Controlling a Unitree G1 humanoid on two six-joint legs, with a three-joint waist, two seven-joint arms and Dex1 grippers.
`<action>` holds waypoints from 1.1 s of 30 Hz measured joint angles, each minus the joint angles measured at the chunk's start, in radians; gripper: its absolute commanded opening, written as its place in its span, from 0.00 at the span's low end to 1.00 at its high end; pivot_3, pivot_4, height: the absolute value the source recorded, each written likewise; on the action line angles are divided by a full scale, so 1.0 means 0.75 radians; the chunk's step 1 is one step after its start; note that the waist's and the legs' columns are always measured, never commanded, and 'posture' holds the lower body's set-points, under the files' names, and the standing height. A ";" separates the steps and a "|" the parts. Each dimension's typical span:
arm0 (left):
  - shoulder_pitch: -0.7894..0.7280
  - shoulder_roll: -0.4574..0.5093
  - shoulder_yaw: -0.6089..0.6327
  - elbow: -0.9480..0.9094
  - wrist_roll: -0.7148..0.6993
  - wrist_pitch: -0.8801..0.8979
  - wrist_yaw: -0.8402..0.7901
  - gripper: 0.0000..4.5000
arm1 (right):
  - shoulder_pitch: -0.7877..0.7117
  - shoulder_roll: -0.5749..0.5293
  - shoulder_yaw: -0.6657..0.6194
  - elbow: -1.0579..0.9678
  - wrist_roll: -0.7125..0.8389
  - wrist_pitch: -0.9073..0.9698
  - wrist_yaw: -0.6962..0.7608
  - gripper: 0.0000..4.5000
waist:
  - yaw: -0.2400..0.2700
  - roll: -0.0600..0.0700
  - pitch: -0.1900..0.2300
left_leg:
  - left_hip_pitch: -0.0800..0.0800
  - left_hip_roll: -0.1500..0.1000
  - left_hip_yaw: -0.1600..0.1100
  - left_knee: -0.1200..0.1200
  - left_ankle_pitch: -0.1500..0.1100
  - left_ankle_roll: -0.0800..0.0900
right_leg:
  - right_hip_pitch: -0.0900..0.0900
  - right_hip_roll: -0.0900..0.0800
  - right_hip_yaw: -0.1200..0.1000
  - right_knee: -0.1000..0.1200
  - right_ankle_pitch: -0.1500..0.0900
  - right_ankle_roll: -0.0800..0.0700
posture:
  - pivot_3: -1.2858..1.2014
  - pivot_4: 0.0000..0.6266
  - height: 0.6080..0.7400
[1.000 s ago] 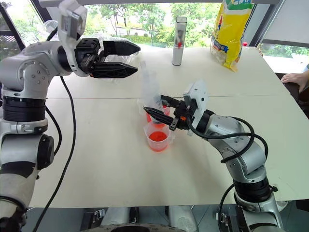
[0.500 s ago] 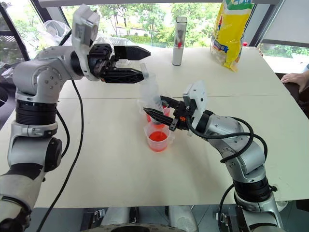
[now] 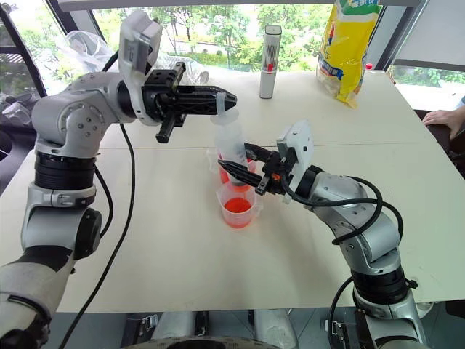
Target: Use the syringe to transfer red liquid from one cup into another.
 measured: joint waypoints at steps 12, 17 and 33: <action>0.015 -0.008 -0.019 -0.008 0.025 -0.003 -0.015 0.01 | -0.003 0.008 -0.004 0.000 0.042 0.042 -0.013 0.31 | 0.001 0.000 0.000 | 0.000 0.000 0.000 0.000 0.000 0.000 | 0.000 0.000 0.000 0.000 0.000 0.000 | 0.52 0.24 1.00; 0.015 -0.016 -0.023 -0.008 0.035 -0.010 -0.015 0.01 | -0.029 0.008 -0.012 0.000 0.073 0.082 -0.028 0.31 | 0.001 0.000 0.000 | 0.000 0.000 0.000 0.000 0.000 0.000 | 0.000 0.000 0.000 0.000 0.000 0.000 | 0.52 0.24 1.00; 0.047 -0.036 -0.024 -0.026 0.054 -0.021 -0.013 0.01 | -0.081 -0.007 -0.048 0.000 0.162 0.179 -0.039 0.31 | 0.000 0.000 0.000 | 0.000 0.000 0.000 0.000 0.000 0.000 | 0.000 0.000 0.000 0.000 0.000 0.000 | 0.52 0.24 1.00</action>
